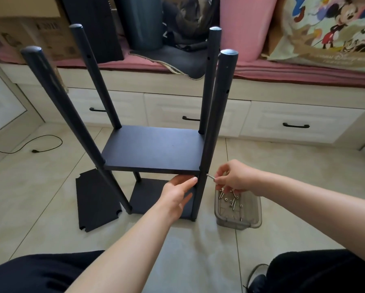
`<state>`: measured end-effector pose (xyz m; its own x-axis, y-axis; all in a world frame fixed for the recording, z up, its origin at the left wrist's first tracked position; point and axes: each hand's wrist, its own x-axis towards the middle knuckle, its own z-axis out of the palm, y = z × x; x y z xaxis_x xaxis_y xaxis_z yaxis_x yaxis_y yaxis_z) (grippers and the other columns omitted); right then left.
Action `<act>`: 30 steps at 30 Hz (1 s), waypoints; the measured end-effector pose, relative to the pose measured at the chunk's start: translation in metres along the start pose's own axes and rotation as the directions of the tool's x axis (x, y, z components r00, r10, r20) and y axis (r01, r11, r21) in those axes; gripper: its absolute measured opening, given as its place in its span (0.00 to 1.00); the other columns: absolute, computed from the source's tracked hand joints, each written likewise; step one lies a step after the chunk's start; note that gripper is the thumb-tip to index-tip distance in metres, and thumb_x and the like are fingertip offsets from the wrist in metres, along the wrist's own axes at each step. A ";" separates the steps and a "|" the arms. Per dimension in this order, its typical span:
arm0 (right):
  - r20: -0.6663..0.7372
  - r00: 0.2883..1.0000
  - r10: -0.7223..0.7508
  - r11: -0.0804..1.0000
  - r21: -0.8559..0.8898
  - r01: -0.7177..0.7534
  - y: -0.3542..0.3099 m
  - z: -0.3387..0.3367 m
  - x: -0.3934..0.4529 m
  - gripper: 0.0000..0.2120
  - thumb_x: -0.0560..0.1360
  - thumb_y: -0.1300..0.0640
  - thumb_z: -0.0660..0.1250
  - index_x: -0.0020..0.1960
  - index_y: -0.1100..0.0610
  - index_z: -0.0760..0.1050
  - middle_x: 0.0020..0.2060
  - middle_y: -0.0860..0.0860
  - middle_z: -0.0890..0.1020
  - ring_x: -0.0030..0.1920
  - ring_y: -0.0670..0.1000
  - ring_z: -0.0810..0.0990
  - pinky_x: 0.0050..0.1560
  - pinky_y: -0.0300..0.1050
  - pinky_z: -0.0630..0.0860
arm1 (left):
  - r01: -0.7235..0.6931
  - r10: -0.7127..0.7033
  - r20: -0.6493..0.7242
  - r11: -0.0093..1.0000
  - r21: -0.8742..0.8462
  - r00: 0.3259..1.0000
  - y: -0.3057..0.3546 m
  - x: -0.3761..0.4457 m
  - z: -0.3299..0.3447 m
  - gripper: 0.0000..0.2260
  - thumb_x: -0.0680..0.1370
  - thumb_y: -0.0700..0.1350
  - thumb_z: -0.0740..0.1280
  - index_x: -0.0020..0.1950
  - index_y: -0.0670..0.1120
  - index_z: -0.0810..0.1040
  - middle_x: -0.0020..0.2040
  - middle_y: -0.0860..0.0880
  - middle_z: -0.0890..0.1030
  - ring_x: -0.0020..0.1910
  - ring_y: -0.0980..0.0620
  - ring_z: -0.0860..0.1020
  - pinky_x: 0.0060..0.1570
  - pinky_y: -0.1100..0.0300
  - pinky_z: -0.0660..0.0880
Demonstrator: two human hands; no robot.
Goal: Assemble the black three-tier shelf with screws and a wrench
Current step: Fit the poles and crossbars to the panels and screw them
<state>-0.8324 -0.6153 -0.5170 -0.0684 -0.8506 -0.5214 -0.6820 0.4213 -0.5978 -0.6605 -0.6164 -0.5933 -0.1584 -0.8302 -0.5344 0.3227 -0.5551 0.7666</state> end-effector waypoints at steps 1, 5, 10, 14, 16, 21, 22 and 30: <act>0.001 1.000 0.003 1.000 -0.001 -0.003 0.000 -0.001 0.001 0.06 0.80 0.57 0.65 0.45 0.55 0.77 0.32 0.46 0.84 0.27 0.43 0.79 0.24 0.33 0.69 | -0.021 0.021 0.011 1.000 -0.016 1.000 -0.002 0.003 -0.001 0.05 0.77 0.38 0.73 0.52 0.45 0.82 0.44 0.53 0.86 0.53 0.55 0.81 0.63 0.55 0.72; 0.014 1.000 0.006 1.000 0.026 -0.007 0.002 -0.004 0.005 0.06 0.80 0.57 0.65 0.46 0.55 0.77 0.31 0.46 0.85 0.26 0.43 0.78 0.25 0.34 0.69 | -0.071 0.073 0.058 0.997 -0.043 0.996 -0.004 0.013 0.001 0.05 0.77 0.38 0.73 0.52 0.45 0.82 0.45 0.51 0.86 0.53 0.54 0.83 0.58 0.58 0.73; 0.036 0.999 0.024 0.999 0.040 -0.025 0.003 0.001 0.004 0.05 0.80 0.55 0.65 0.47 0.55 0.77 0.33 0.46 0.86 0.27 0.43 0.79 0.28 0.35 0.69 | -0.091 0.095 0.101 0.995 -0.045 0.990 -0.005 0.017 0.006 0.09 0.78 0.39 0.71 0.58 0.41 0.82 0.54 0.46 0.86 0.59 0.48 0.82 0.60 0.57 0.74; 0.020 1.000 0.018 0.997 0.077 -0.020 0.005 0.003 0.005 0.06 0.80 0.55 0.65 0.46 0.55 0.76 0.33 0.46 0.86 0.26 0.43 0.79 0.28 0.36 0.68 | -0.088 0.092 0.126 0.995 -0.037 0.988 -0.006 0.019 0.007 0.14 0.79 0.40 0.70 0.64 0.37 0.79 0.61 0.41 0.83 0.64 0.43 0.80 0.71 0.48 0.70; 0.017 1.000 0.015 0.996 0.084 -0.016 0.006 0.003 0.005 0.06 0.80 0.56 0.65 0.45 0.55 0.76 0.32 0.46 0.86 0.26 0.43 0.79 0.28 0.35 0.68 | -0.081 0.083 0.136 0.996 -0.019 0.987 -0.007 0.020 0.006 0.15 0.80 0.42 0.70 0.65 0.38 0.79 0.62 0.41 0.82 0.65 0.44 0.79 0.72 0.46 0.69; 0.022 1.000 0.012 0.996 0.093 -0.014 0.005 0.003 0.006 0.06 0.80 0.56 0.65 0.45 0.55 0.76 0.33 0.47 0.86 0.27 0.44 0.79 0.29 0.37 0.69 | -0.095 0.095 0.145 0.995 -0.007 0.985 -0.008 0.020 0.005 0.16 0.80 0.45 0.69 0.65 0.39 0.78 0.62 0.42 0.82 0.65 0.45 0.79 0.73 0.44 0.67; 0.024 1.000 0.012 0.996 0.092 -0.015 0.005 0.003 0.006 0.06 0.80 0.55 0.65 0.45 0.56 0.76 0.33 0.46 0.86 0.27 0.44 0.79 0.29 0.37 0.69 | -0.093 0.093 0.150 0.996 -0.009 0.984 -0.008 0.020 0.005 0.16 0.80 0.45 0.69 0.66 0.39 0.78 0.62 0.42 0.82 0.65 0.44 0.79 0.73 0.44 0.67; -0.003 1.000 0.000 0.987 0.158 0.001 0.003 0.003 0.005 0.07 0.80 0.55 0.67 0.46 0.58 0.78 0.35 0.49 0.86 0.26 0.42 0.77 0.30 0.38 0.71 | -0.091 0.082 0.204 0.995 0.037 0.976 -0.004 0.017 0.005 0.17 0.82 0.48 0.67 0.67 0.41 0.77 0.62 0.46 0.83 0.65 0.47 0.79 0.63 0.52 0.73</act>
<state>-0.8324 -0.6174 -0.5229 -0.0705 -0.8516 -0.5194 -0.5585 0.4651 -0.6868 -0.6690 -0.6285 -0.6034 -0.3183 -0.8659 -0.3859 0.3007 -0.4783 0.8251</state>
